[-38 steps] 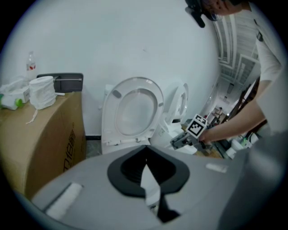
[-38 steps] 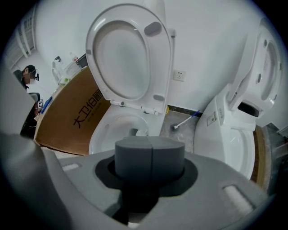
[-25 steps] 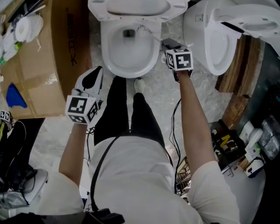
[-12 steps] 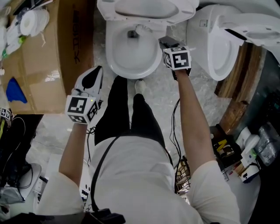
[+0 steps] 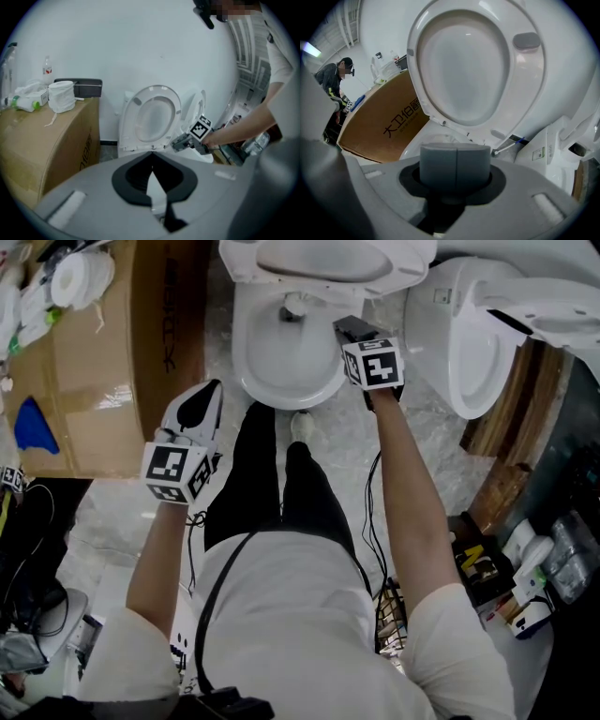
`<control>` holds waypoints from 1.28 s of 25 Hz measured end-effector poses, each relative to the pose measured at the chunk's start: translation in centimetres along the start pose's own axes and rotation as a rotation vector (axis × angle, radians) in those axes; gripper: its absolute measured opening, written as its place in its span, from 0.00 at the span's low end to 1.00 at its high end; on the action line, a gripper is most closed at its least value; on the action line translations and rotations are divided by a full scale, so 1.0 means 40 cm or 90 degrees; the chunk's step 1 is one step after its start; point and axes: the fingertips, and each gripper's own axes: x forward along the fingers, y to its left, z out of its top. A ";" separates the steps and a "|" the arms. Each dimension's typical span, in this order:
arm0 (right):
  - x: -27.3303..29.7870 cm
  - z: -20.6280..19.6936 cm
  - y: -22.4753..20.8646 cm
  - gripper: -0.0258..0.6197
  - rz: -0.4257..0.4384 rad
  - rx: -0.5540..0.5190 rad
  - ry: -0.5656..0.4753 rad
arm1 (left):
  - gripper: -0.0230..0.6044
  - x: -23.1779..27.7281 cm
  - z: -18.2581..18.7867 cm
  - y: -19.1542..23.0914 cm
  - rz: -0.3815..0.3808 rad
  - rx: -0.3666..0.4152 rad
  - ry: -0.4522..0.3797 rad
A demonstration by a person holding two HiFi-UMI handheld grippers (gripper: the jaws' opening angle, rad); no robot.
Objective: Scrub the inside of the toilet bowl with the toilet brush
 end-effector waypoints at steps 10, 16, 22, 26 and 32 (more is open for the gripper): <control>0.029 0.027 0.078 0.27 0.035 -0.009 -0.013 | 0.02 -0.006 -0.003 0.003 0.008 -0.007 -0.005; 0.040 0.035 0.151 0.27 0.057 -0.036 -0.014 | 0.02 -0.027 -0.017 0.012 0.016 -0.011 -0.005; 0.036 0.018 0.202 0.27 0.075 -0.052 -0.009 | 0.02 -0.038 -0.022 0.010 0.014 -0.012 -0.009; 0.031 -0.001 0.225 0.27 0.080 -0.055 -0.006 | 0.02 -0.044 -0.024 0.005 0.013 -0.010 -0.014; 0.021 -0.031 0.268 0.27 0.089 -0.059 -0.002 | 0.02 -0.061 -0.034 -0.001 0.015 -0.011 -0.017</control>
